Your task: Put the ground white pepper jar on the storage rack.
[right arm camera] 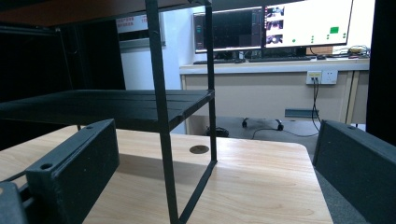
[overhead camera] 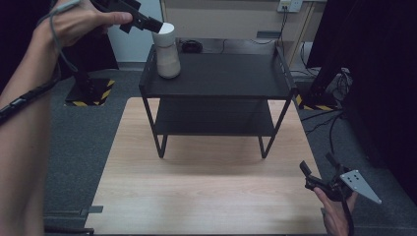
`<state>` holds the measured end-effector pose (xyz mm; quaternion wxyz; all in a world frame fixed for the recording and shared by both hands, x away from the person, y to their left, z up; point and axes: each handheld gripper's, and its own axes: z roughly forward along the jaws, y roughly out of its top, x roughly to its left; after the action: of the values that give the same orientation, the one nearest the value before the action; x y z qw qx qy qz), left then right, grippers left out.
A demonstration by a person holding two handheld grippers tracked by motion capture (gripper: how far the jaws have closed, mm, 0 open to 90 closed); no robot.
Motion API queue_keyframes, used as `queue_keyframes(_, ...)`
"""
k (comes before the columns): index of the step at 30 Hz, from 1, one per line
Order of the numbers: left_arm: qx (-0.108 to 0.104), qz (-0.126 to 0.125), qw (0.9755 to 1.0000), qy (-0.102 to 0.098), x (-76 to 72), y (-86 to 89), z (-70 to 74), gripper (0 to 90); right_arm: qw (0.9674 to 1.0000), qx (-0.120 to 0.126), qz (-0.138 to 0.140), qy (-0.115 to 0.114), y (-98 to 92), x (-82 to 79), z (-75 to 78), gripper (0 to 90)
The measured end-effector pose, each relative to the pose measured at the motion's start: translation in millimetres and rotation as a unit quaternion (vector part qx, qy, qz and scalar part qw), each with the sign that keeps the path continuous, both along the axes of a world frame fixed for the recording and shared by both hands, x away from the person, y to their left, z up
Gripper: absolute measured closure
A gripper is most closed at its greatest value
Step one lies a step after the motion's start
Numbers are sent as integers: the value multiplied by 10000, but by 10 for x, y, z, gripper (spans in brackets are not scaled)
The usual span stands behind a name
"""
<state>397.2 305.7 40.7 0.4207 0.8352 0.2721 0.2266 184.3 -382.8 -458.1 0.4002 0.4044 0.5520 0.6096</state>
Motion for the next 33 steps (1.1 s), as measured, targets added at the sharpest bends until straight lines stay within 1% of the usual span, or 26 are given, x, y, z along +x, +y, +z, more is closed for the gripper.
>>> queue_keyframes(1,-3,-42,10000,-54,-52,4,28,56,10000,4,1,-2,2,-1,0,5)
queue_keyframes(3,78,-106,9999,-84,-120,-17,69,55,10000,-4,12,-12,4,-4,3,4)
queue_keyframes(6,133,-244,9995,-123,-214,-40,95,54,10000,3,18,-14,4,-4,2,4)
queue_keyframes(8,92,-389,9991,-135,-274,-40,93,52,10000,-11,17,-15,3,-3,4,5)
queue_keyframes(11,176,-617,9978,-136,-387,-74,79,49,10000,-19,21,-20,4,-6,7,5)
queue_keyframes(14,225,-761,9968,-115,-442,-72,58,45,10000,-13,22,-25,8,-9,10,5)
queue_keyframes(18,177,-931,9953,-178,-539,-2,-26,45,10000,-24,42,-29,14,-10,15,5)
queue_keyframes(19,141,-1010,9946,-174,-562,31,-55,45,10000,-24,39,-26,17,-11,16,4)
queue_keyframes(21,146,-1072,9939,-197,-608,58,-93,46,10000,-23,43,-26,19,-12,16,4)
queue_keyframes(23,131,-1184,9927,-211,-658,103,-136,45,10000,-27,42,-16,21,-12,15,4)
queue_keyframes(27,45,-1344,9906,-261,-756,186,-205,45,10000,-34,53,-5,28,-11,15,4)
queue_keyframes(29,-19,-1437,9892,-272,-783,244,-236,43,10000,-35,54,5,35,-10,17,5)
queue_keyframes(31,-110,-1464,9887,-290,-812,299,-267,44,10000,-44,61,7,39,-9,18,5)
queue_keyframes(33,-143,-1557,9872,-297,-826,338,-288,44,10000,-45,65,9,41,-8,18,4)
